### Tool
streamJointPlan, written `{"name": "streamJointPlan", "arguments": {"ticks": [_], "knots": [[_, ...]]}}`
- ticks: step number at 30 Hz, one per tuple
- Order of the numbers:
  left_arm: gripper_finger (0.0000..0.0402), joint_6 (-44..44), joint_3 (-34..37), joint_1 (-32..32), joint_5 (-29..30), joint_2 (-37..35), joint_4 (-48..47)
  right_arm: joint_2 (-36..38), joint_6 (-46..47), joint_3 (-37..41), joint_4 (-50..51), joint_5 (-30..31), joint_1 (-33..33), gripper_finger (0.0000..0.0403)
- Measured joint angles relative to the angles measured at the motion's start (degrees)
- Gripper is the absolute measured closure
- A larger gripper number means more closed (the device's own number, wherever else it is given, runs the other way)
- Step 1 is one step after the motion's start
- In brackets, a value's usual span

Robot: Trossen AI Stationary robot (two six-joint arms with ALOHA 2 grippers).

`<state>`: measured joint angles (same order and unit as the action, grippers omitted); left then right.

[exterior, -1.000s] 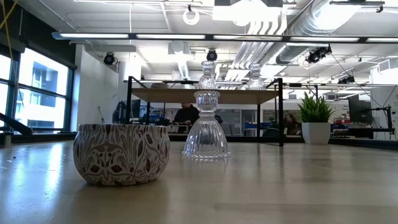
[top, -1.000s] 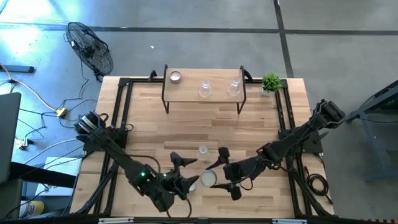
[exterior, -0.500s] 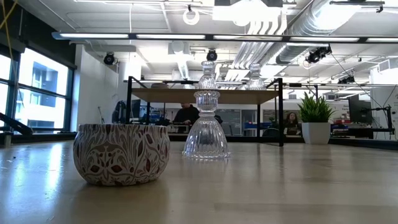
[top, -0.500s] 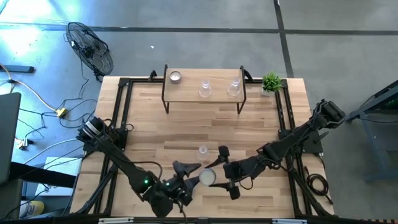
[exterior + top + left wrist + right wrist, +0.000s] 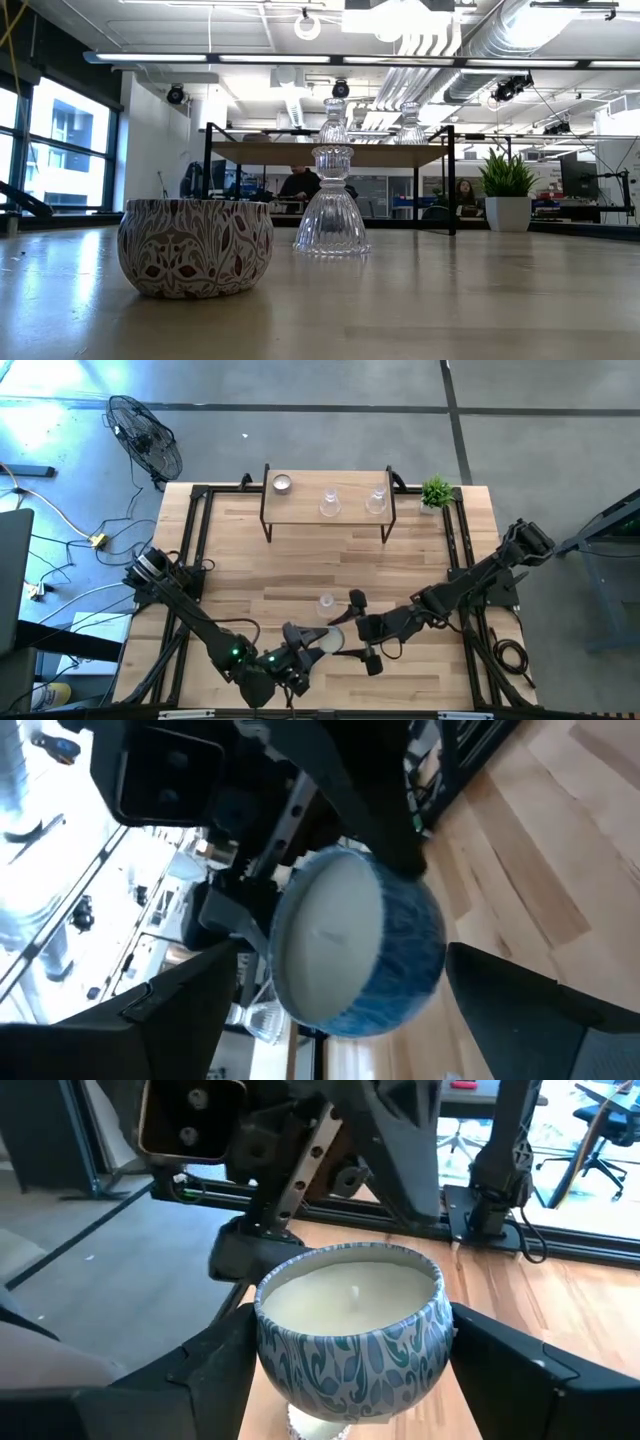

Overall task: Pick & Place candle stick holders
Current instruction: Put the blue patterned scented candle on the shelf

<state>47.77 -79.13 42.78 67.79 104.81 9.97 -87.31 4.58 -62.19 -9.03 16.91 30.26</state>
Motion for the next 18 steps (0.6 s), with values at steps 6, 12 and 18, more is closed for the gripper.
{"name": "streamJointPlan", "arguments": {"ticks": [6,12,18], "knots": [[0.0049,0.48,0.0,-0.58,-1.6,-0.02,-0.09,0.0,1.0,0.0,-3.45,-3.53,0.0,0.0122],[0.0049,0.59,0.0,-0.55,-1.37,-0.02,0.64,0.0,1.39,0.0,-3.61,-3.43,0.0,0.0122],[0.0049,0.56,0.0,-0.79,-1.41,-0.02,1.94,0.0,1.95,0.0,-3.62,-3.41,-0.05,0.0122]]}}
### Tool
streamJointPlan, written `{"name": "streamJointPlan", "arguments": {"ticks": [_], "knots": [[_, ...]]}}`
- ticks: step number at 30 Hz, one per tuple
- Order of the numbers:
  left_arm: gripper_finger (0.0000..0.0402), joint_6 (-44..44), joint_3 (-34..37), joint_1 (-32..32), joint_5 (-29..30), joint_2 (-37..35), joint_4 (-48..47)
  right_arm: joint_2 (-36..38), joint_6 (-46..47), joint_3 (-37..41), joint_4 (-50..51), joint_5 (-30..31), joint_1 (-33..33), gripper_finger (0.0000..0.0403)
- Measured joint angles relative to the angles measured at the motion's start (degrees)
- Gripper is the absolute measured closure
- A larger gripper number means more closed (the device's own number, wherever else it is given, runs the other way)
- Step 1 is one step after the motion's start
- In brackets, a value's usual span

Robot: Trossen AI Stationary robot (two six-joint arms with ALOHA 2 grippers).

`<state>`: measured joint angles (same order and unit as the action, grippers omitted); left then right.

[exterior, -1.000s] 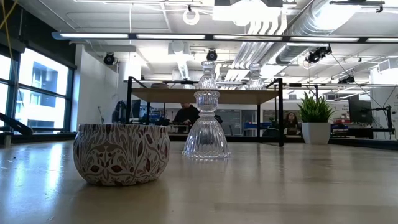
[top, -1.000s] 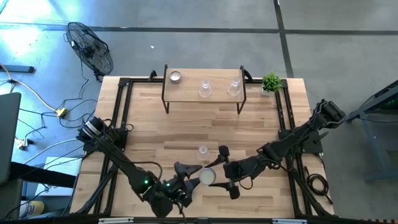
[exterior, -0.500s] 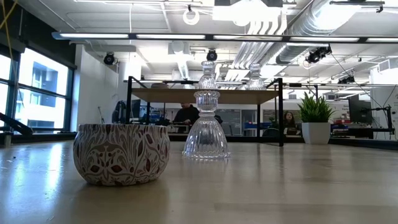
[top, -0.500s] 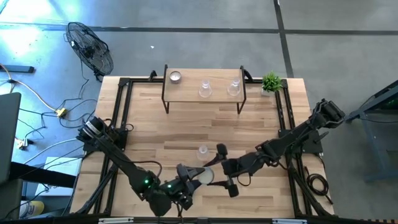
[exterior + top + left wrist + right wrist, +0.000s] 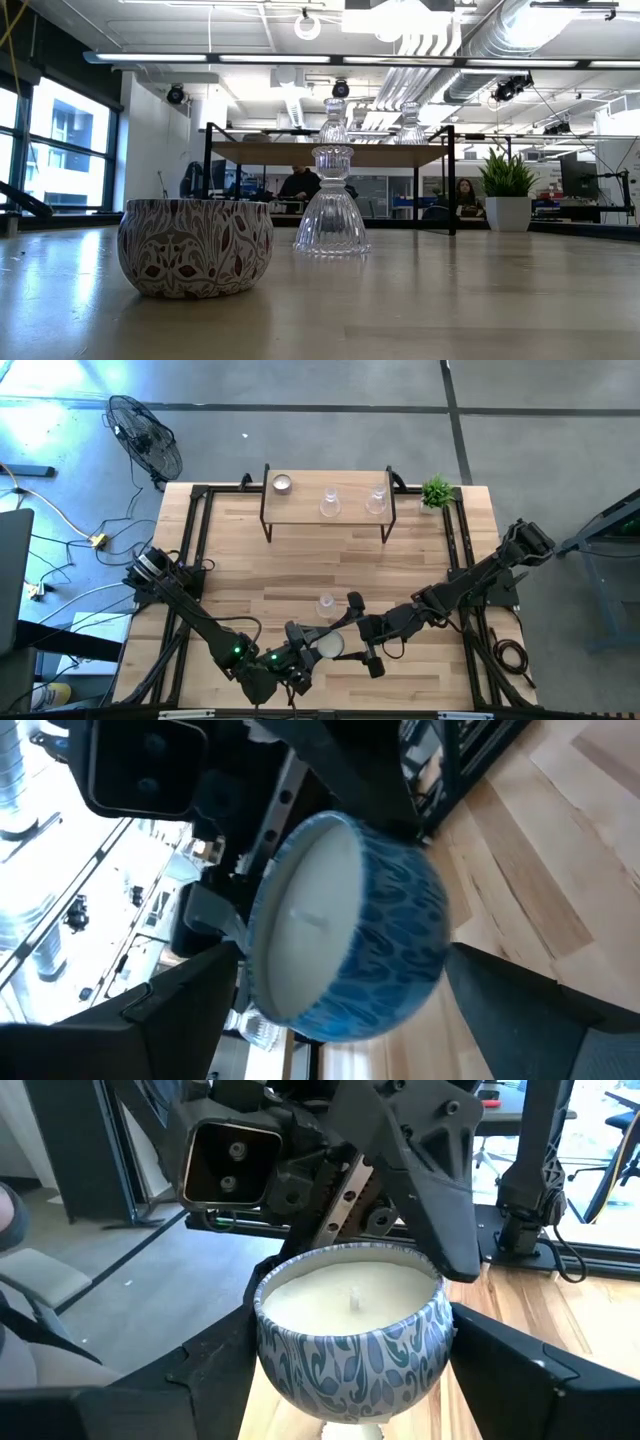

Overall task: Pick & Place candle stick holders
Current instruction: Put the blue patterned scented candle on the shelf

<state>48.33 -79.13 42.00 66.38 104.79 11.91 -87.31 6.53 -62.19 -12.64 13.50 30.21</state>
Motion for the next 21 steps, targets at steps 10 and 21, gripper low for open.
{"name": "streamJointPlan", "arguments": {"ticks": [10,21], "knots": [[0.0094,5.93,0.0,0.02,-1.56,0.0,3.57,0.0,4.14,0.0,-0.27,-0.35,-1.02,0.0122],[0.0175,8.56,0.02,0.02,-1.67,-0.02,4.97,-0.02,5.2,0.0,-2.03,-2.54,-1.0,0.0122]]}}
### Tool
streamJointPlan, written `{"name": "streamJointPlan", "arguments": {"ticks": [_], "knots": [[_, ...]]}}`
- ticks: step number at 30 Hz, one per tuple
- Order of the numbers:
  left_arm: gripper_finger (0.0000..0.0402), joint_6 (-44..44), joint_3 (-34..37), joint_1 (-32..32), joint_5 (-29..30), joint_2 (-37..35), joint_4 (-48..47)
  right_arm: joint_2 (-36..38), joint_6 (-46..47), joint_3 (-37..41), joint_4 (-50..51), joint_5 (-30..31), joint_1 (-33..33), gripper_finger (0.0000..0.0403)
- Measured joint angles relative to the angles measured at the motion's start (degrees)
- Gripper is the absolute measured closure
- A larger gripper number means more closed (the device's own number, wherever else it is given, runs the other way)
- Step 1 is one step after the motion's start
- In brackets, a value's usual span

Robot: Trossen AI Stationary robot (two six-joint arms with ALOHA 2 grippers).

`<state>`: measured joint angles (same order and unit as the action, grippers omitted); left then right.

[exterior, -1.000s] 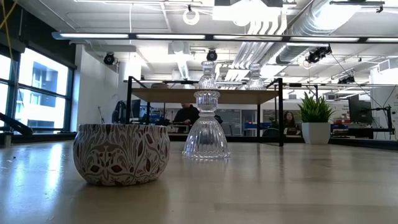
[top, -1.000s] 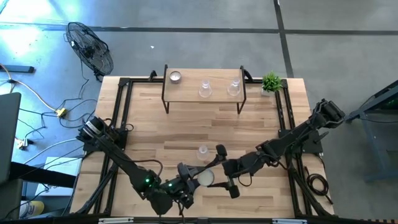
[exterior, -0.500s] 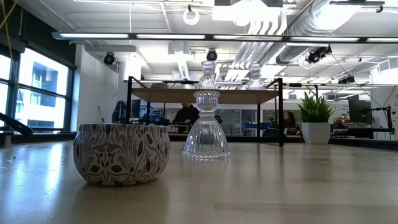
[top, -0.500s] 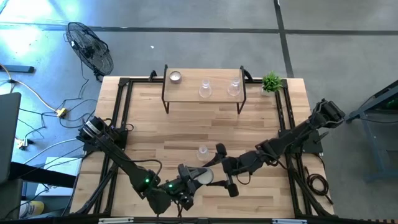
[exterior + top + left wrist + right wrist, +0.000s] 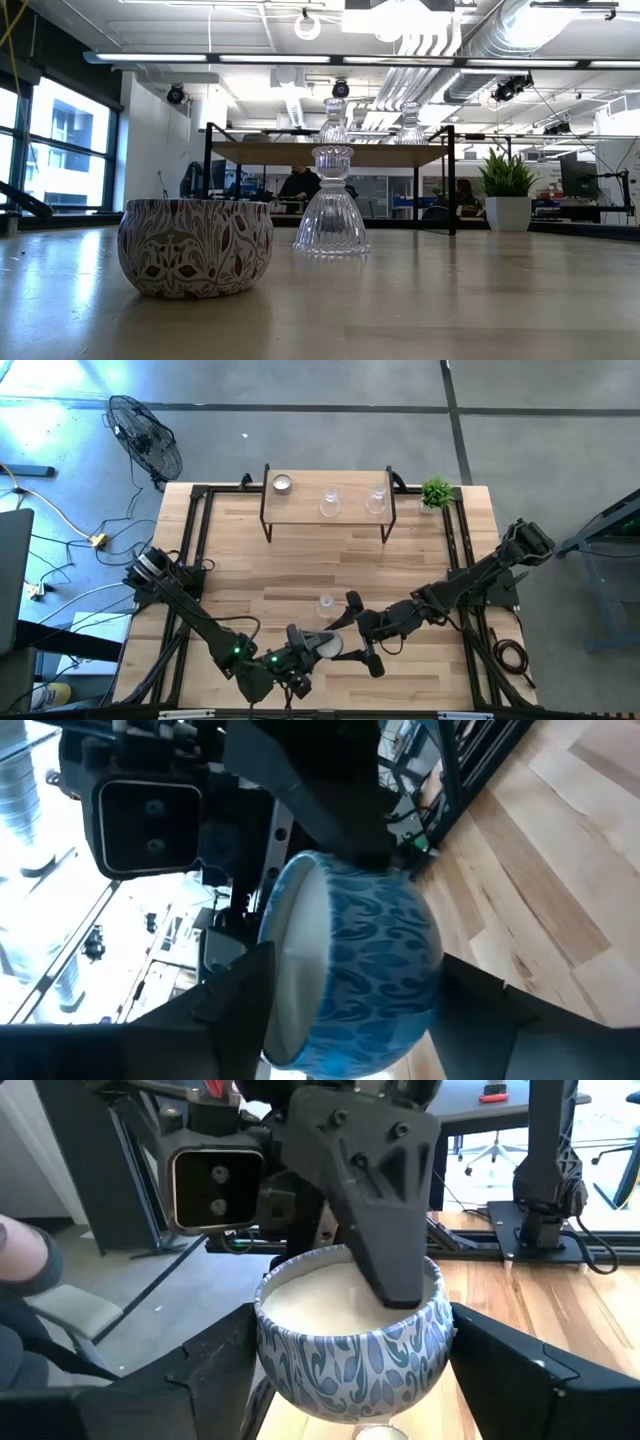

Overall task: Pick & Place candle stick holders
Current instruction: Put the blue patterned scented candle on the shelf

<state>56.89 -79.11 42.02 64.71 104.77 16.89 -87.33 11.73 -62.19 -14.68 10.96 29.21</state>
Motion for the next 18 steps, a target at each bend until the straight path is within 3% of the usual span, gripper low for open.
{"name": "streamJointPlan", "arguments": {"ticks": [11,18], "knots": [[0.0229,5.48,0.07,0.02,-0.11,0.02,2.64,0.02,3.43,0.0,-0.63,-0.03,-0.15,0.0122],[0.0236,6.31,0.07,0.02,-0.08,0.04,2.87,0.02,4.15,0.0,-0.55,-0.48,-0.35,0.0122]]}}
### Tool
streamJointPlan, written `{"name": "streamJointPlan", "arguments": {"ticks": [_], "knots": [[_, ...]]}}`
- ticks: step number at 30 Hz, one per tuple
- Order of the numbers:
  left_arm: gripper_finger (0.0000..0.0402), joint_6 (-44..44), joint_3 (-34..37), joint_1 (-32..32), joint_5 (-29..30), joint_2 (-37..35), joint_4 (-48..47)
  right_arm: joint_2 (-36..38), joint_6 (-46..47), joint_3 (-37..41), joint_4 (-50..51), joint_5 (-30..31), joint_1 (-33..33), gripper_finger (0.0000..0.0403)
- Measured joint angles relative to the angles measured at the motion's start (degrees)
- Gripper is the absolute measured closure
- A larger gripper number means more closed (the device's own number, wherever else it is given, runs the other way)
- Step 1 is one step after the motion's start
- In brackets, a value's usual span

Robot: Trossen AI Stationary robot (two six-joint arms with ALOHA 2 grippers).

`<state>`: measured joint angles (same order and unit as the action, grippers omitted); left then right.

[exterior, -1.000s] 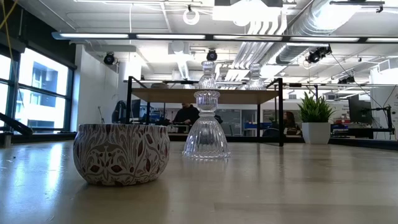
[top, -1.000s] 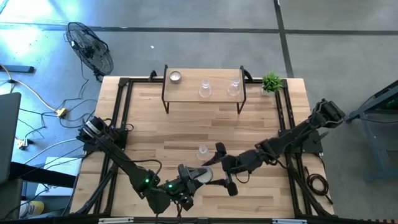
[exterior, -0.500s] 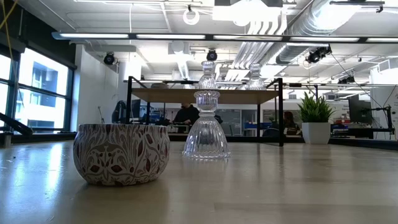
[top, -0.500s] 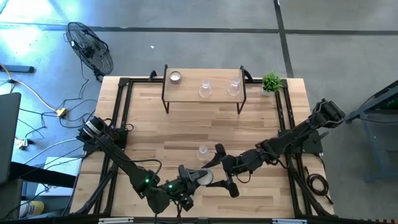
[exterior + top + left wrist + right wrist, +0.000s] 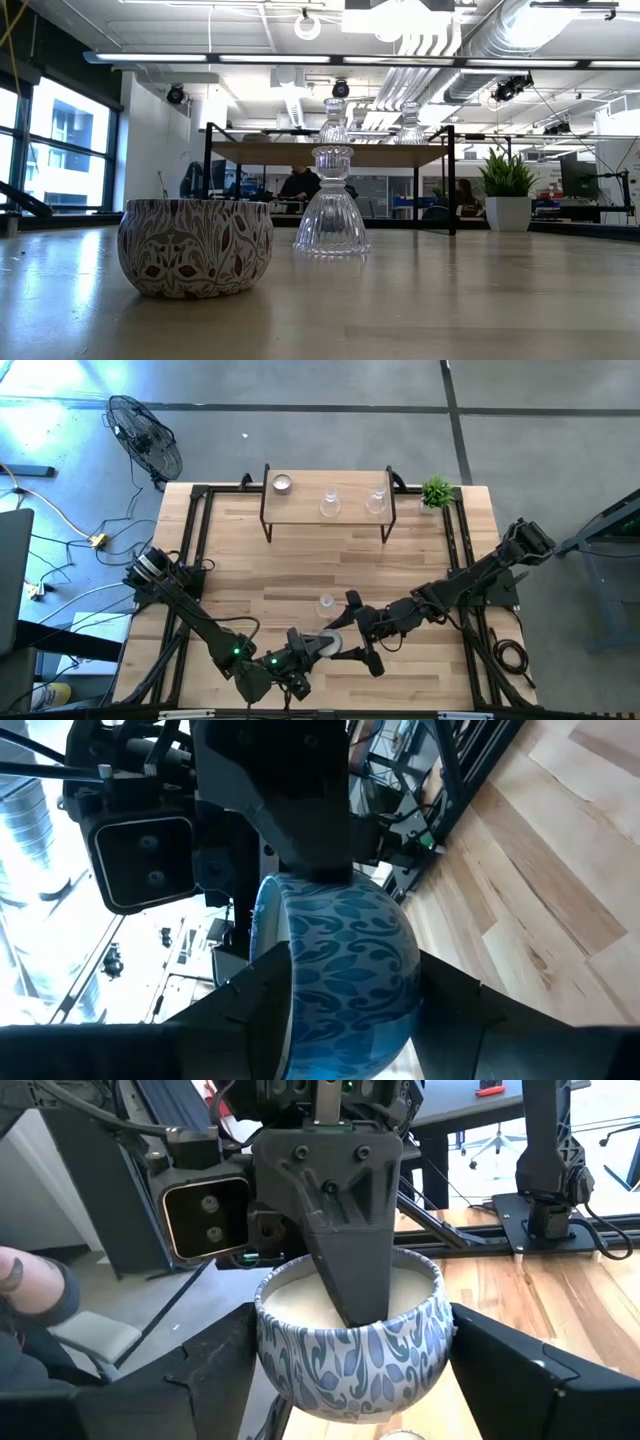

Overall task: Pick & Place candle stick holders
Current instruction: Put the blue patterned scented candle on the shelf

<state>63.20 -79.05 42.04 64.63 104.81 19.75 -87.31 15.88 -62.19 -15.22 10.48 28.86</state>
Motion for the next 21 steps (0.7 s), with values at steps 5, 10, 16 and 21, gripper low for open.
{"name": "streamJointPlan", "arguments": {"ticks": [5,10,16,21], "knots": [[0.0237,-0.1,0.0,-0.02,0.32,0.0,0.2,0.0,-0.12,-0.02,0.02,0.48,0.0,0.0097],[0.0238,-0.96,-0.11,-0.02,0.48,-0.09,1.15,-0.13,-3.34,0.0,1.2,0.51,0.0,0.008],[0.0238,-0.7,-0.11,0.0,1.2,-0.08,0.68,-0.11,-4.29,0.0,0.68,-0.02,0.13,0.0079],[0.0238,-0.45,-0.11,0.0,2.03,-0.07,0.57,0.16,-2.97,0.0,1.84,-0.65,0.2,0.0076]]}}
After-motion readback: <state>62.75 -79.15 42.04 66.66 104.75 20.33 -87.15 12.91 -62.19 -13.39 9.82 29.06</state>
